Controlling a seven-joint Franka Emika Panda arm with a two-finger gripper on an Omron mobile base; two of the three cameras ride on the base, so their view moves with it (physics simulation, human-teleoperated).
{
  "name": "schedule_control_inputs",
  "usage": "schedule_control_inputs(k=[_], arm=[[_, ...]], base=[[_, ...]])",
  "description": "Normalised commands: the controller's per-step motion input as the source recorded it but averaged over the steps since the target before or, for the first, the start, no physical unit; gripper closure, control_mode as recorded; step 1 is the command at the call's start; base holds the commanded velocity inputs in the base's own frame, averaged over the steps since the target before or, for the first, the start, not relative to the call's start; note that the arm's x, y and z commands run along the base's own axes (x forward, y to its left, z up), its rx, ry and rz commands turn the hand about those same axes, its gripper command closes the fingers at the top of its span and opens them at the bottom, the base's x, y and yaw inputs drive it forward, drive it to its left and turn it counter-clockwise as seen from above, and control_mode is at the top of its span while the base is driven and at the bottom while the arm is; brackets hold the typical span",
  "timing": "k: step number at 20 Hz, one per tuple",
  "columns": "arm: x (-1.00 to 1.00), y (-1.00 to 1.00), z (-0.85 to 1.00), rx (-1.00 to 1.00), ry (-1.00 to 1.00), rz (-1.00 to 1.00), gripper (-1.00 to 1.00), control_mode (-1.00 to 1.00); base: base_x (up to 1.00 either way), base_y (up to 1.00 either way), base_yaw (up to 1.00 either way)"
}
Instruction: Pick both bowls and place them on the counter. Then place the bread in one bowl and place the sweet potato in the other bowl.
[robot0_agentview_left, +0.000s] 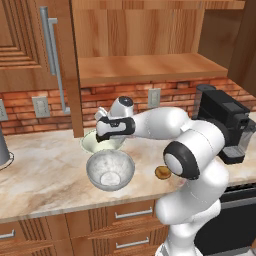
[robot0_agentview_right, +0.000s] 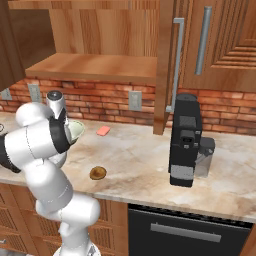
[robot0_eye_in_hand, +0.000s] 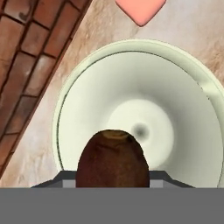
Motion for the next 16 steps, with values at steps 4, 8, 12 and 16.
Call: schedule_control_inputs(k=[4, 8, 12, 16], arm=[[0.14, 0.08, -0.12, -0.03, 0.03, 0.01, 1.0, -1.0], [0.15, 0.06, -0.14, -0.05, 0.08, 0.03, 1.0, -1.0], [0.2, 0.04, -0.11, -0.02, 0.08, 0.03, 1.0, -1.0], [0.22, 0.01, -0.08, 0.0, 0.1, 0.01, 1.0, -1.0]], base=[[0.0, 0.0, 0.0], [0.0, 0.0, 0.0], [0.0, 0.0, 0.0], [0.0, 0.0, 0.0]])
